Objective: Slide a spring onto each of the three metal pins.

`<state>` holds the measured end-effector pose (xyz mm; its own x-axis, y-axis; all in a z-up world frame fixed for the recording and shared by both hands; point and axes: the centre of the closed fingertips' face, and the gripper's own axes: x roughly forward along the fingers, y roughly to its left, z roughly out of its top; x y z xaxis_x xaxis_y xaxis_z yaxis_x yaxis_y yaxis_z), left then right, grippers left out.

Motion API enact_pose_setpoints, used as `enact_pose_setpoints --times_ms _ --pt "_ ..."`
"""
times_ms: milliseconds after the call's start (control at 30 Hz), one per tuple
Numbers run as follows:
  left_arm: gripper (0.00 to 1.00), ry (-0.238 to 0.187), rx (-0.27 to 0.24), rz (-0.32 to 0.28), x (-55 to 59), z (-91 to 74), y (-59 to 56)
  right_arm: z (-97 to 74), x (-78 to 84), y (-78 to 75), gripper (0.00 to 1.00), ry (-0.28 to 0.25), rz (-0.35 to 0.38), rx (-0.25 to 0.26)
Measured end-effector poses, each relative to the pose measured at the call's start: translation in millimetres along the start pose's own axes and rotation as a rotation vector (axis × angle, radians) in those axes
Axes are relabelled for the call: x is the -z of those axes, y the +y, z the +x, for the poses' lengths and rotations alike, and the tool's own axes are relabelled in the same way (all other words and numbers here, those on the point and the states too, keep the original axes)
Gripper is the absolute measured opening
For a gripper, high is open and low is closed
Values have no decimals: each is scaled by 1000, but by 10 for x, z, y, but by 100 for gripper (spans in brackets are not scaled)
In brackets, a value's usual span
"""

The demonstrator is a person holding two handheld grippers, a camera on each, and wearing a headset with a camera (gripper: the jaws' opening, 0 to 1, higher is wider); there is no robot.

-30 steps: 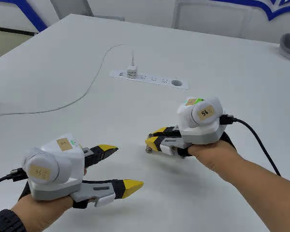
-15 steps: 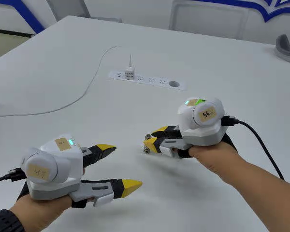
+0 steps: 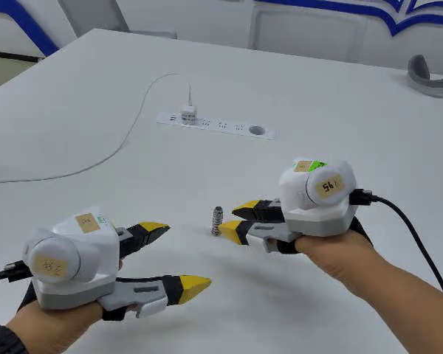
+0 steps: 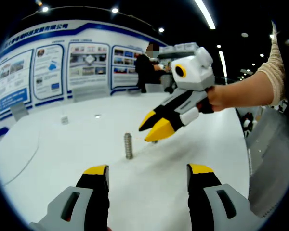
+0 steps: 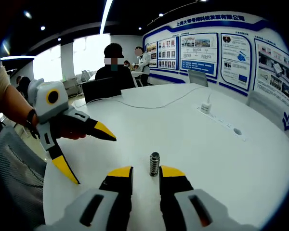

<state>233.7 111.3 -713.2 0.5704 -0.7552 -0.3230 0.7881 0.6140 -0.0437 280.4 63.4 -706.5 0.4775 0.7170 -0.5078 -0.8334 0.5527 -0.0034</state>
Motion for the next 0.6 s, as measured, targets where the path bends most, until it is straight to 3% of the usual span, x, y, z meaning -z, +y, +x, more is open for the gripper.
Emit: enact_pose_setpoints --times_ms 600 --pt "69 -2 4 9 -39 -28 -17 -305 128 102 23 -10 11 14"
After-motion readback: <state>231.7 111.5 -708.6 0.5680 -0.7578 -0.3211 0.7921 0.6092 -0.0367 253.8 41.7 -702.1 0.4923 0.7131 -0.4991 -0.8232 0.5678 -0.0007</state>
